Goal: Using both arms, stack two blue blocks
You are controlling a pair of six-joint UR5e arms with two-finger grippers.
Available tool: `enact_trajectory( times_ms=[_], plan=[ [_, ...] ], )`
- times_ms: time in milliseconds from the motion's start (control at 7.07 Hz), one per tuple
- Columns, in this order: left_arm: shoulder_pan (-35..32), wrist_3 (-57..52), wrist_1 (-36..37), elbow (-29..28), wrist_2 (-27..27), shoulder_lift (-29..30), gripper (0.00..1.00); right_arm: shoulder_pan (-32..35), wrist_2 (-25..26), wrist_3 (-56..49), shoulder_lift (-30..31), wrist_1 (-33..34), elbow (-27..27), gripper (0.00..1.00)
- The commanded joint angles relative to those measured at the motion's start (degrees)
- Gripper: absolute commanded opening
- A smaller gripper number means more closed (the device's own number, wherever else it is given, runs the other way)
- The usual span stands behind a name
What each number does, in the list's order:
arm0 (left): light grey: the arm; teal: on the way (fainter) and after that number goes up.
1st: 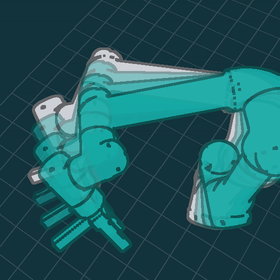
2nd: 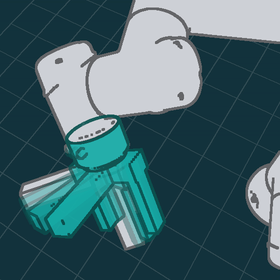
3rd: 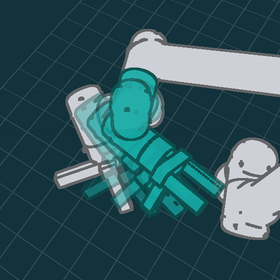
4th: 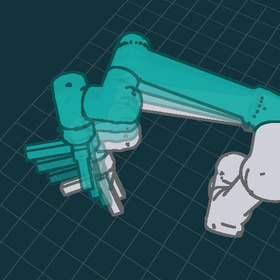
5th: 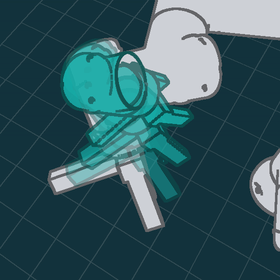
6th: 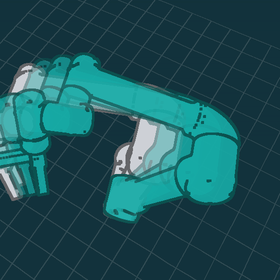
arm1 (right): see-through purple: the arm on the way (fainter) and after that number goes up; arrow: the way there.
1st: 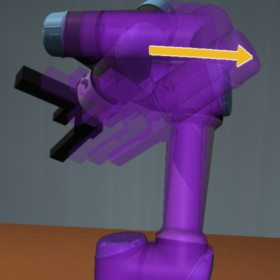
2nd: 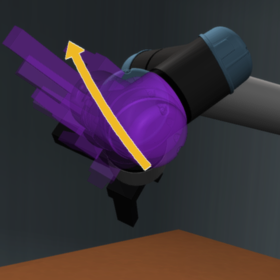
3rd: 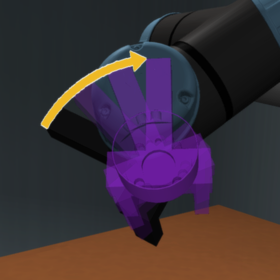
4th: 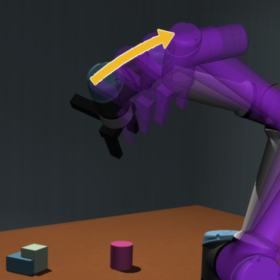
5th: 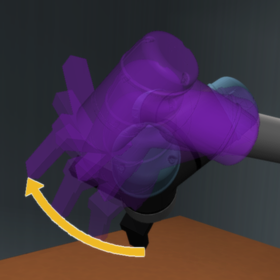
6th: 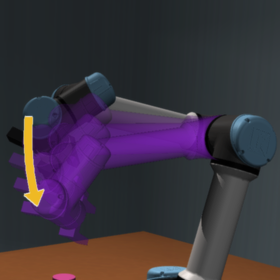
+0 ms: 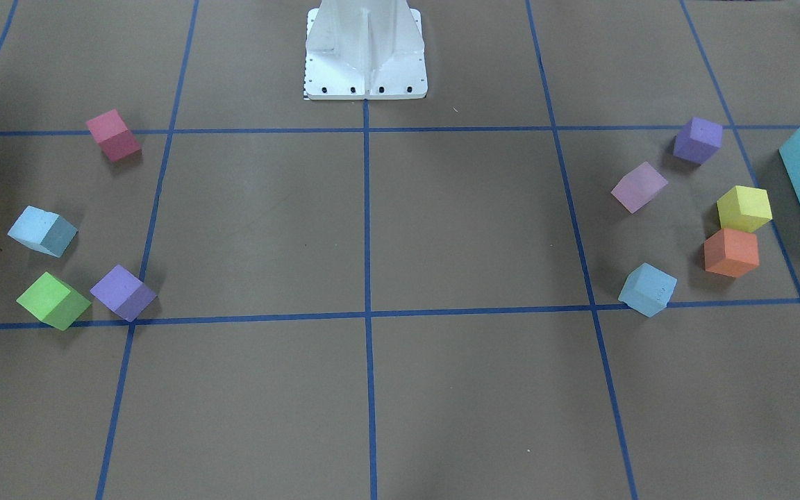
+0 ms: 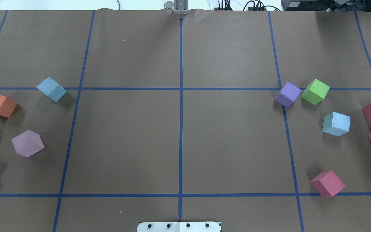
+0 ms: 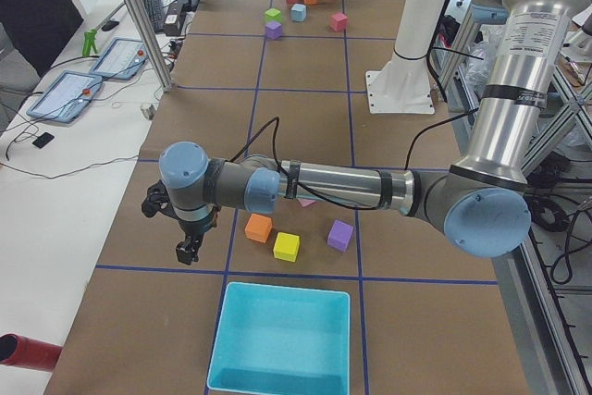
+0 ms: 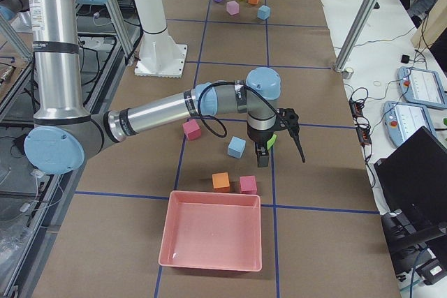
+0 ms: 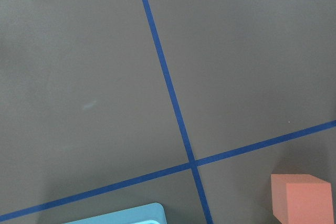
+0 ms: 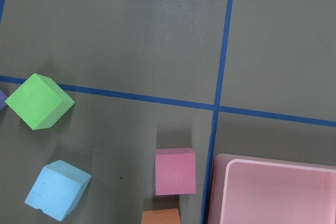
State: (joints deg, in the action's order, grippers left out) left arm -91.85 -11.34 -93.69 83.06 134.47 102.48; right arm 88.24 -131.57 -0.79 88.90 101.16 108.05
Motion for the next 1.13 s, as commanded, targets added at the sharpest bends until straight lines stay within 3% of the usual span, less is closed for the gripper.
enact_trajectory(
  times_ms=[0, 566, 849, 991],
  plan=[
    [0.0, 0.0, 0.0, 0.0, 0.0, 0.0, 1.0, -0.1, 0.5, 0.6, 0.0, -0.1, 0.1, 1.0],
    [0.0, 1.0, 0.0, 0.9, 0.1, 0.1, 1.0, -2.6, 3.4, 2.1, -0.8, -0.2, 0.5, 1.0],
    [0.0, 1.1, 0.0, 1.1, 0.2, 0.1, 1.0, -3.0, 3.4, 2.5, -0.5, -5.9, 0.7, 1.0],
    [0.0, 1.1, 0.0, 1.1, 0.2, 0.2, 1.0, -7.6, 3.3, 2.5, -0.8, -6.0, 1.5, 1.0]
  ],
)
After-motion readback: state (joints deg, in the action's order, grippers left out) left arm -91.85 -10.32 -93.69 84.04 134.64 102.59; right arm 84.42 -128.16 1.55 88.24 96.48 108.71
